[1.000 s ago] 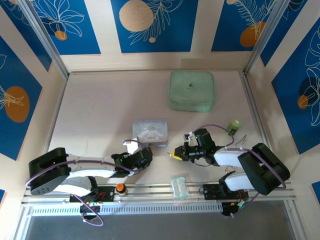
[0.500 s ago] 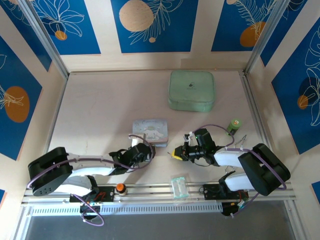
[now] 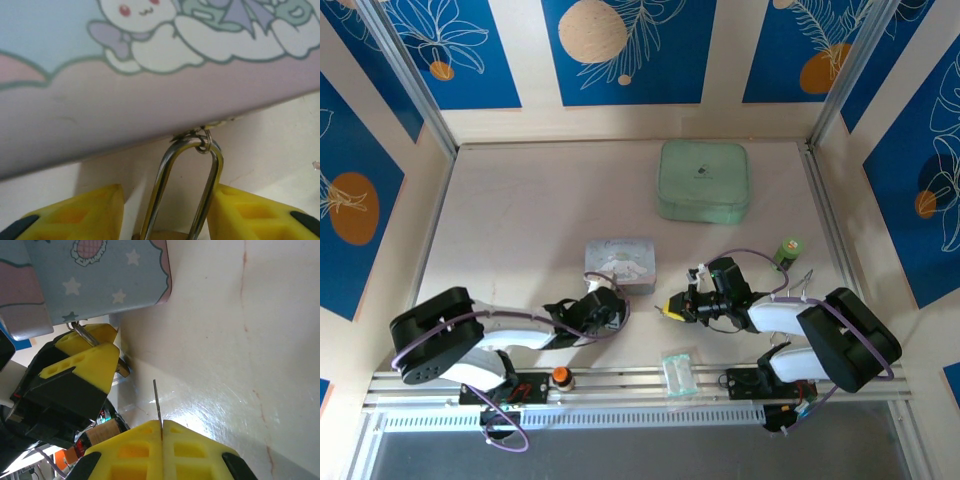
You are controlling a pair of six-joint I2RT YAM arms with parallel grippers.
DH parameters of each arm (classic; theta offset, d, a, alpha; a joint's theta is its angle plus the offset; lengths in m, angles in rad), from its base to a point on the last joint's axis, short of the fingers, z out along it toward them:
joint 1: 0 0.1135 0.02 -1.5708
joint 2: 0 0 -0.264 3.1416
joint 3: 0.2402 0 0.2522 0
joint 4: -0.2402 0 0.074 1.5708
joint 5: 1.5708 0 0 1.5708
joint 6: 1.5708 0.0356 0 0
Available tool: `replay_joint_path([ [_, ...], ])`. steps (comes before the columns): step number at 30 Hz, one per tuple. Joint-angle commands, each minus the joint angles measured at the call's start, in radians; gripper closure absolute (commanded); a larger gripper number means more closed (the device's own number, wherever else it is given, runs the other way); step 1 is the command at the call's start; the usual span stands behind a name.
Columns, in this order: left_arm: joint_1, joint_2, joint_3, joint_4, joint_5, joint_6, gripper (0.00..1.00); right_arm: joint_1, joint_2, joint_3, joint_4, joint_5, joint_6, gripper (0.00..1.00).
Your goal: Unlock a padlock with a key
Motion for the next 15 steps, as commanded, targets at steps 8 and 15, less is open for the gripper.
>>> replay_joint_path([
  [8, 0.008, 0.035, -0.031, 0.078, 0.076, -0.064, 0.78, 0.022, -0.001, 0.015, -0.03, 0.016, -0.002, 1.0],
  [15, 0.0, 0.057, -0.044, 0.103, 0.061, -0.111, 0.89, 0.051, 0.02, 0.03, -0.025, 0.026, 0.008, 1.0],
])
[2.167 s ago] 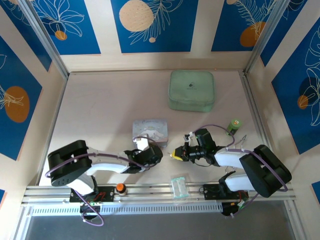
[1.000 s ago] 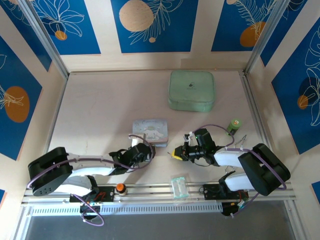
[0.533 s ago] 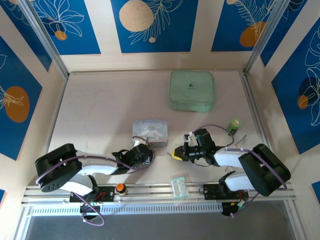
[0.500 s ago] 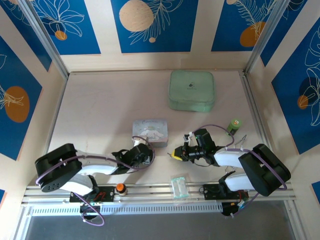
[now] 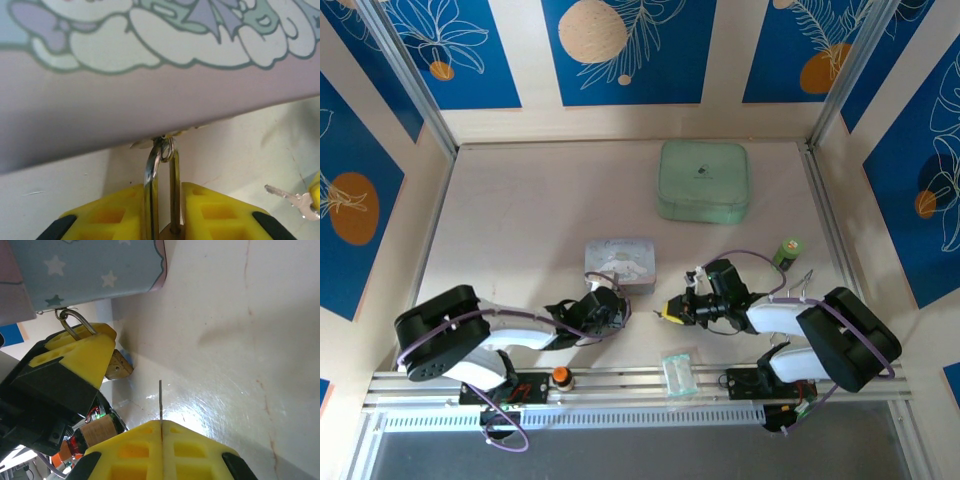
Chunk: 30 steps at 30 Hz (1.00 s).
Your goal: Unlock a padlock with a key
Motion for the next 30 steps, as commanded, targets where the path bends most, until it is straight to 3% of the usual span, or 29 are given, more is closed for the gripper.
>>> replay_joint_path([
  [1, -0.005, 0.029, -0.027, -0.015, -0.001, -0.034, 0.89, 0.014, 0.021, 0.029, -0.007, 0.008, 0.013, 1.0],
  [6, -0.008, 0.054, 0.002, -0.031, 0.0, -0.06, 1.0, 0.02, 0.075, 0.027, 0.078, -0.011, 0.076, 1.0],
  [10, -0.019, 0.042, 0.033, -0.06, -0.004, -0.13, 1.0, 0.045, 0.083, 0.021, 0.126, 0.01, 0.135, 1.0],
  [24, -0.057, 0.078, 0.082, -0.025, -0.093, -0.647, 1.0, 0.122, -0.096, -0.086, 0.175, 0.268, 0.413, 1.0],
  [30, -0.079, 0.122, 0.121, 0.004, -0.152, -0.788, 1.0, 0.127, -0.191, -0.147, 0.208, 0.332, 0.521, 1.0],
])
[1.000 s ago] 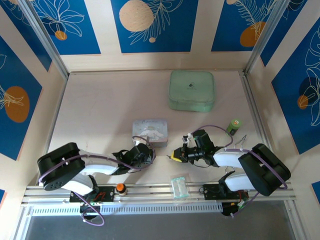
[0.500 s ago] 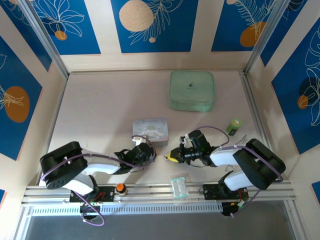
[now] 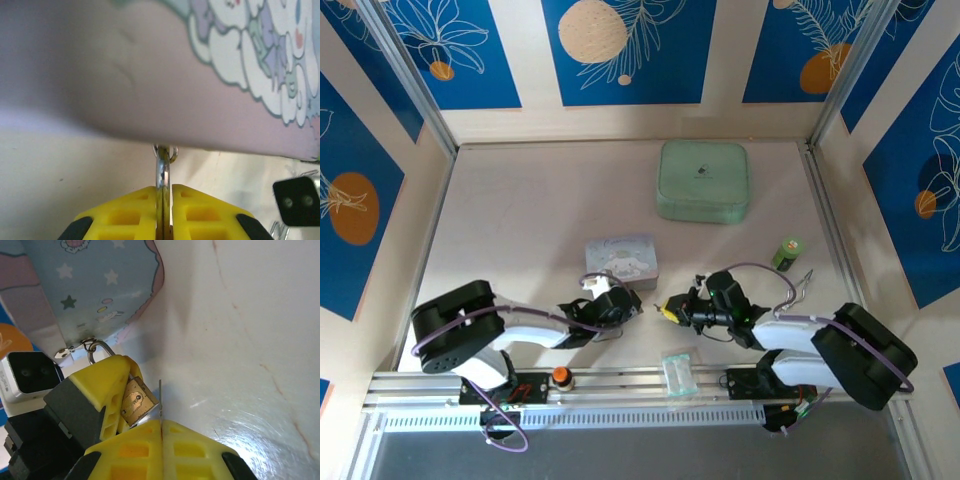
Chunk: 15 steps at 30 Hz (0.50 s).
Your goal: Unlock a padlock with a key
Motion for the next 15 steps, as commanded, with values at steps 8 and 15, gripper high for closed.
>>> replay_joint_path([
  [8, -0.015, 0.092, 0.059, 0.043, -0.07, -0.311, 1.0, -0.041, -0.207, -0.044, -0.068, 0.04, 0.088, 1.0],
  [15, -0.017, 0.123, 0.091, 0.079, -0.089, -0.36, 1.0, -0.104, -0.147, -0.013, 0.0, -0.05, 0.077, 1.0],
])
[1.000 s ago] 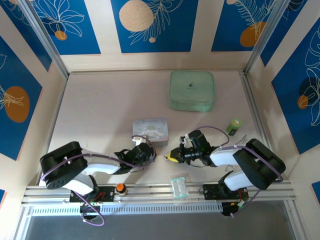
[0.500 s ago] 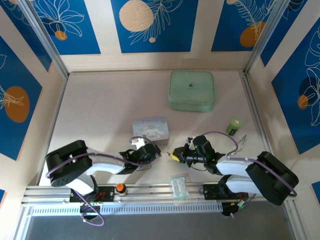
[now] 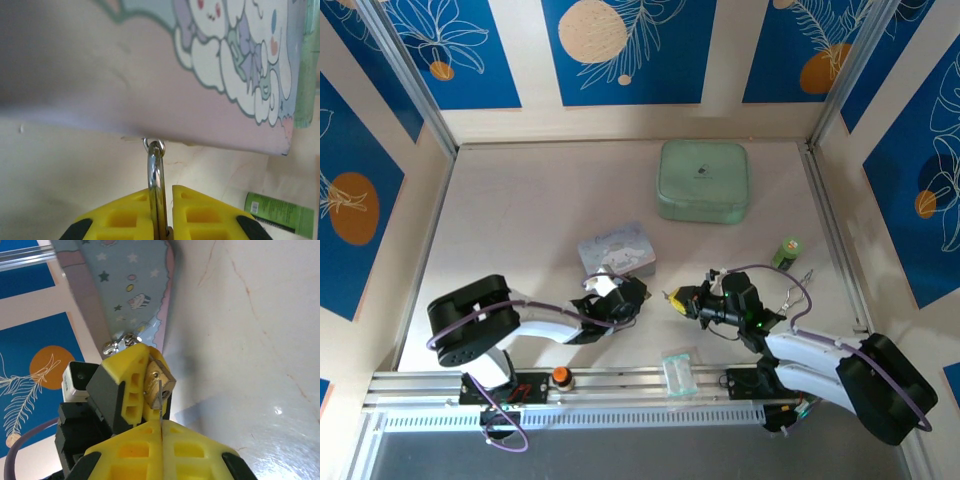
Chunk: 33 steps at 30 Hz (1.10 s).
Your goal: Unlock a padlock with a key
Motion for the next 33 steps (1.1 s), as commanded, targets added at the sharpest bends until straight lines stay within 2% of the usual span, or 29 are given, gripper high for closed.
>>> replay_joint_path([
  [1, -0.006, 0.037, 0.014, 0.02, 0.06, -0.15, 1.0, -0.031, 0.041, 0.024, 0.048, -0.069, 0.01, 1.0],
  [13, 0.008, 0.021, 0.059, -0.053, 0.044, -0.138, 1.0, -0.051, 0.254, 0.079, 0.279, -0.189, 0.059, 1.0],
  [19, 0.056, -0.015, 0.188, -0.334, 0.083, -0.04, 1.0, -0.055, 0.277, 0.088, 0.291, -0.197, 0.055, 1.0],
  [23, 0.078, 0.005, 0.16, -0.196, 0.086, -0.053, 1.0, -0.059, 0.286, 0.096, 0.307, -0.202, 0.064, 1.0],
  [26, 0.079, 0.018, 0.16, -0.156, 0.09, -0.072, 1.0, -0.064, 0.31, 0.091, 0.366, -0.201, 0.089, 1.0],
  [33, 0.079, -0.017, 0.172, -0.19, 0.04, -0.077, 1.0, -0.071, 0.413, 0.061, 0.533, -0.187, 0.159, 1.0],
])
